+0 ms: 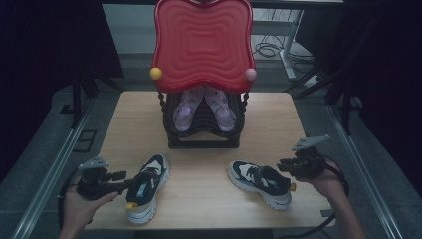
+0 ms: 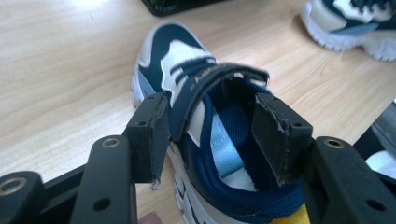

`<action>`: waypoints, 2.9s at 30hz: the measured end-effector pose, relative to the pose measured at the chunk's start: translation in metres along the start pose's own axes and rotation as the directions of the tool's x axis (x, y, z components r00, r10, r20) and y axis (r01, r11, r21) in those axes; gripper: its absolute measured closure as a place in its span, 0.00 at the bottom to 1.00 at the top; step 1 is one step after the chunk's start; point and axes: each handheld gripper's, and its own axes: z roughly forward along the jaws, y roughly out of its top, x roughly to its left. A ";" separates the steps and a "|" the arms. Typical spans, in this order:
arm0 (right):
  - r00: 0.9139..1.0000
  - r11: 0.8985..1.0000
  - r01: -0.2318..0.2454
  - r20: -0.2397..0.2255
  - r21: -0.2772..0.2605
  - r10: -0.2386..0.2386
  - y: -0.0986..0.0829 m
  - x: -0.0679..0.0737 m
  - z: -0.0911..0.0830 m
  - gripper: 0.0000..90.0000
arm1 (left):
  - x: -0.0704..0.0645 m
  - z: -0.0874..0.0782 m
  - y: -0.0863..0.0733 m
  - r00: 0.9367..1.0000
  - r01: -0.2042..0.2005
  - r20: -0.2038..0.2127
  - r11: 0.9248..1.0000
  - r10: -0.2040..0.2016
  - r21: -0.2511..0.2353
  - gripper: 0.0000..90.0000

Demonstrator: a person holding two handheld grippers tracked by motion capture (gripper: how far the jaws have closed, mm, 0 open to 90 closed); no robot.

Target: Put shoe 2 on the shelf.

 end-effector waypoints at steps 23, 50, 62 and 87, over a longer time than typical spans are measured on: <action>0.999 0.999 -0.045 0.009 -0.002 0.045 -0.016 -0.003 0.005 0.72 | -0.001 0.042 -0.003 0.994 -0.021 -0.108 0.992 0.034 0.124 0.69; 0.997 0.997 0.031 -0.072 0.068 -0.026 -0.004 -0.002 0.035 0.66 | -0.002 0.040 -0.005 0.993 0.010 -0.118 0.994 0.003 0.111 0.75; 0.995 0.979 0.017 -0.101 0.201 0.003 0.009 -0.005 0.061 0.76 | -0.002 0.040 -0.007 0.994 0.010 -0.112 0.995 0.001 0.097 0.76; 0.982 0.982 -0.174 -0.092 -0.077 0.167 -0.023 -0.009 0.028 0.83 | 0.013 0.015 -0.015 0.993 0.105 -0.029 0.986 -0.110 -0.131 0.80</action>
